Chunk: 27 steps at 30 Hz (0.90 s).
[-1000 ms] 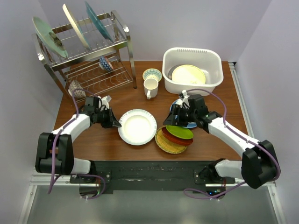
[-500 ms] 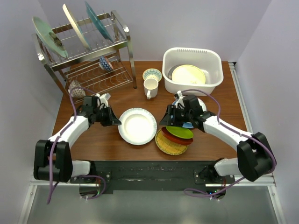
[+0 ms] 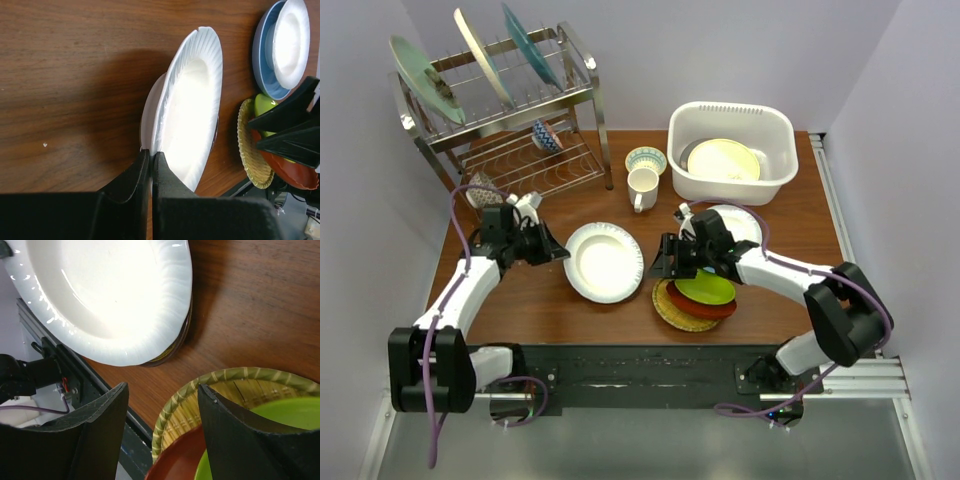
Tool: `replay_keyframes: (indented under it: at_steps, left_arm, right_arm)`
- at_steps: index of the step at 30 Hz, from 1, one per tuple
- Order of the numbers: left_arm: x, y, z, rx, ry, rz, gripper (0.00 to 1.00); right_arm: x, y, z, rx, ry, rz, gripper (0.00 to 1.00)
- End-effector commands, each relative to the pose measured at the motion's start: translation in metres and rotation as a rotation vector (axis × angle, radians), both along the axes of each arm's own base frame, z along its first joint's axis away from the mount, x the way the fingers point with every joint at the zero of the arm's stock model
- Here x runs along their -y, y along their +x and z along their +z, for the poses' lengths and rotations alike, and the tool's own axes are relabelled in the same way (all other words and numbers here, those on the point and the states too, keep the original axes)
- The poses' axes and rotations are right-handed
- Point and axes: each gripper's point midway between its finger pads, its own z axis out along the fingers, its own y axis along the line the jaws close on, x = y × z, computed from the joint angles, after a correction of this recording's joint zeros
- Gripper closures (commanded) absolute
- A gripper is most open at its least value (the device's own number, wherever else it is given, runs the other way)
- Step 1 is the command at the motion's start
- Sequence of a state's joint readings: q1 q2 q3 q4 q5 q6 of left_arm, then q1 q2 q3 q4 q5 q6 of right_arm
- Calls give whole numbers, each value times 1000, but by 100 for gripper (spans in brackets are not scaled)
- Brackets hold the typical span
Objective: Place the plates into the plastic bin on the countertop
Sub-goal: Pick up the plate at the center of the board.
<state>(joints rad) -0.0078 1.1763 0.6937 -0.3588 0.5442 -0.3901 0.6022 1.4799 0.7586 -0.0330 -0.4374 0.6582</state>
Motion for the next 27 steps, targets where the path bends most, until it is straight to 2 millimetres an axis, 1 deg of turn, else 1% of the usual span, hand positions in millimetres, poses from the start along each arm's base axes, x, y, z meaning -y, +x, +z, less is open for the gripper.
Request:
replay_keyframes:
  at_steps: [1,5,7,11,12,17,22,24,27]
  left_arm:
    - [-5,11,17,102,-17,-9,100]
    - [-8,11,15,94,-17,0,100]
    - [-9,11,11,79,-17,3,100]
    - [-12,10,-7,1,-3,17,100]
    - [-12,9,-15,-29,0,18,100]
    - [-16,6,-37,-122,20,34,100]
    - [-21,4,-50,-174,49,52,100]
    - [-23,2,-55,-197,58,58,100]
    - [-23,2,-59,-210,59,57,100]
  right_arm:
    - [-21,12,14,45,52,-1,39]
    - [-32,16,17,58,68,-4,39]
    - [-34,18,16,59,63,-7,39]
    - [-38,22,11,54,66,-18,39]
    - [-38,23,8,45,64,-22,39]
    - [-42,30,4,48,67,-36,39]
    - [-45,39,-1,53,52,-50,40]
    - [-48,42,1,58,63,-51,40]
    - [-53,44,7,69,91,-42,41]
